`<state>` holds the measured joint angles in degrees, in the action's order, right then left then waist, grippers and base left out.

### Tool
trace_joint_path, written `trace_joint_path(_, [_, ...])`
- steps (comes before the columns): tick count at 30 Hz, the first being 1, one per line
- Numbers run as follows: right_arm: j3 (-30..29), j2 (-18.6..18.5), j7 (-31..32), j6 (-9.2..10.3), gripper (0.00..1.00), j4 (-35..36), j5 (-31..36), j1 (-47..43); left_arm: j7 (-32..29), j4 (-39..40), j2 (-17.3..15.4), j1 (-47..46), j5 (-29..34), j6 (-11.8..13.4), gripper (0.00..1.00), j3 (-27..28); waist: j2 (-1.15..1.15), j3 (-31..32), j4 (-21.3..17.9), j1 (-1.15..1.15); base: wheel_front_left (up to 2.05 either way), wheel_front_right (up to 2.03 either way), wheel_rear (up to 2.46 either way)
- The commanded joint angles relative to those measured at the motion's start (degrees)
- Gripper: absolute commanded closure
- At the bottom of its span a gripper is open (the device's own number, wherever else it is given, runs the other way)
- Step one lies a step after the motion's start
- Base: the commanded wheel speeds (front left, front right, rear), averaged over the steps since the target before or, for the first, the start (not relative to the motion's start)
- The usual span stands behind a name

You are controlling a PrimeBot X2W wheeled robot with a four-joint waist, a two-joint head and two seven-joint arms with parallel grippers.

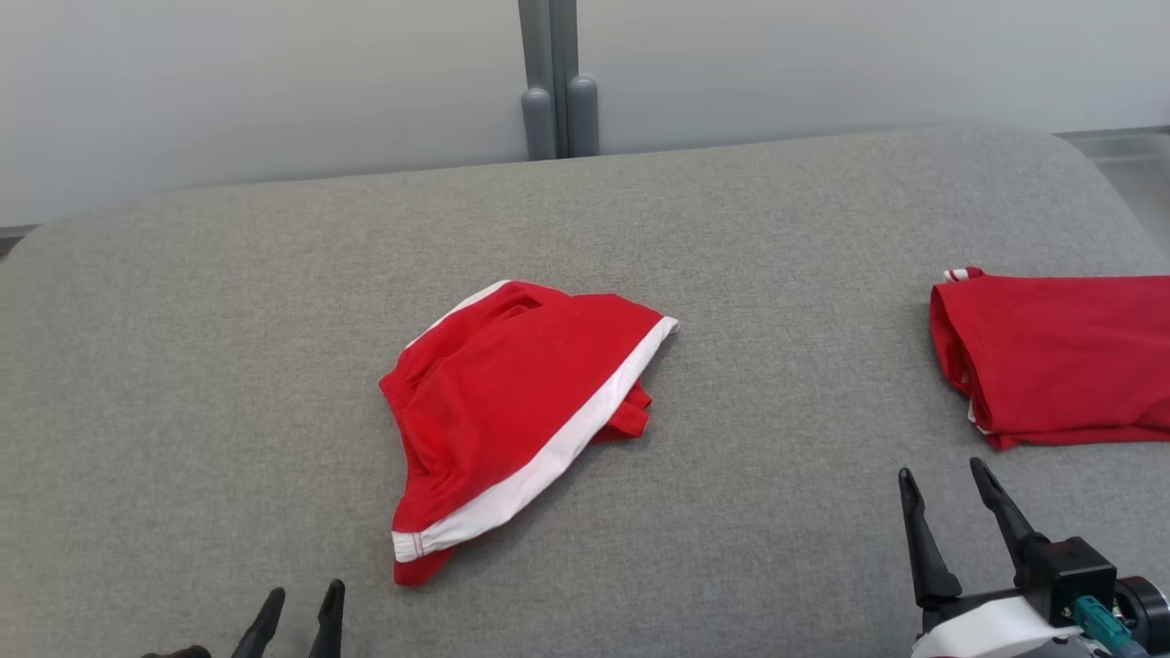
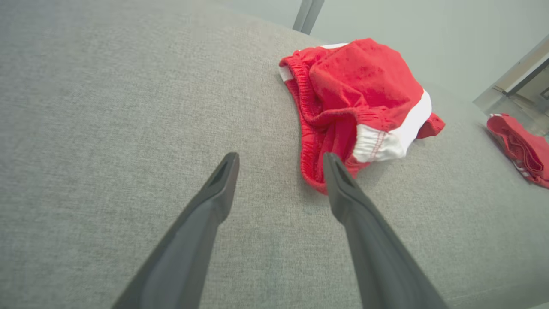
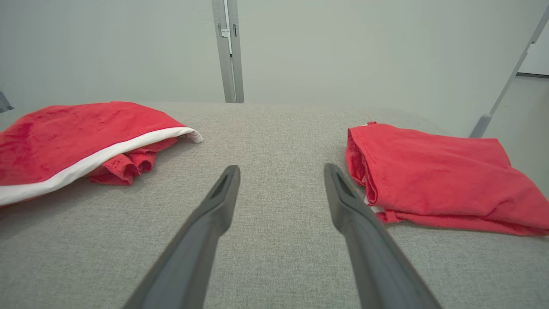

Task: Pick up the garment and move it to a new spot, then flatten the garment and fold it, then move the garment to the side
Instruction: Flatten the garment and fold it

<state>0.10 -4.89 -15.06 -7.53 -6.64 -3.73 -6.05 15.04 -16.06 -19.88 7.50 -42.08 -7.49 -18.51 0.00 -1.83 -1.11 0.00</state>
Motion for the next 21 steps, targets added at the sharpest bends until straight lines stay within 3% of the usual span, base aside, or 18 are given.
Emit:
trace_joint_path(1, [-0.5,-0.5,-0.2,0.09,0.00,0.8,0.2,-0.9,0.2,1.6,1.6,1.4,2.0,0.0,0.00,2.8,0.00,1.5,1.7,0.00,0.00,0.00,0.00])
trace_joint_path(7, [-1.0,-1.1,-0.1,0.09,0.00,3.0,0.4,-2.0,0.1,8.7,7.1,4.7,10.5,0.0,0.00,10.8,0.00,3.2,3.7,0.00,0.00,0.00,0.00])
trace_joint_path(14, [-1.3,-1.2,-0.1,0.09,0.00,3.5,0.5,-2.1,0.1,12.3,9.4,7.5,16.7,0.0,0.00,11.8,0.00,4.9,4.6,0.00,0.00,0.00,0.00])
trace_joint_path(21, [-0.7,-0.4,-0.1,0.09,0.00,2.5,0.4,-1.9,0.1,10.1,11.0,8.6,20.0,0.0,0.00,13.5,0.00,5.8,4.4,0.00,0.00,0.00,0.00])
